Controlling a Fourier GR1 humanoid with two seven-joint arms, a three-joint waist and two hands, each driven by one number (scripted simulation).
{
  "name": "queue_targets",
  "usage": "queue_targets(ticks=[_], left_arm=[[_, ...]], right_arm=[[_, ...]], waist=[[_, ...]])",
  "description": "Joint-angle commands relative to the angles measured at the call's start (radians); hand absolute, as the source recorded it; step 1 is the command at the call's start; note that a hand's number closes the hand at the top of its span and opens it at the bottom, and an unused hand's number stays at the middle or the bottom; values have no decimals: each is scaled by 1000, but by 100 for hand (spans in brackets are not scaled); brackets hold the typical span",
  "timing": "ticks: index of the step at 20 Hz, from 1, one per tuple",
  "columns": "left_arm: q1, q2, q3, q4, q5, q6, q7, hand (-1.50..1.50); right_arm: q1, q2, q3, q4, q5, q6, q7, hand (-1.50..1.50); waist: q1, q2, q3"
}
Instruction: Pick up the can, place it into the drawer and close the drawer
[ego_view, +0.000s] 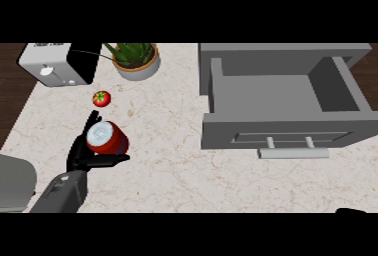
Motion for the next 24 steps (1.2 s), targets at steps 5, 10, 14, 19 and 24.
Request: queue_targets(ticks=[5,10,14,19,24], left_arm=[[-84,36,4,123,9,-160,-51,150],[-125,15,0,132,11,-152,-53,150],[-165,-19,-9,148,0,-123,-83,150],[-197,-128,23,132,34,54,-95,150],[-252,-187,9,80,50,94,-45,150]], right_arm=[[-2,18,9,-5,24,-14,6,-150],[-29,-14,-22,-17,4,-10,43,-150],[-110,-31,-28,77,-3,-13,12,-150],[-3,31,28,-37,52,-15,3,-150],[-48,-20,-30,-42,4,-17,63,-150]], waist=[[-5,2,-1],[-1,1,0],[-3,3,-1],[-8,2,-1],[-4,0,0]])
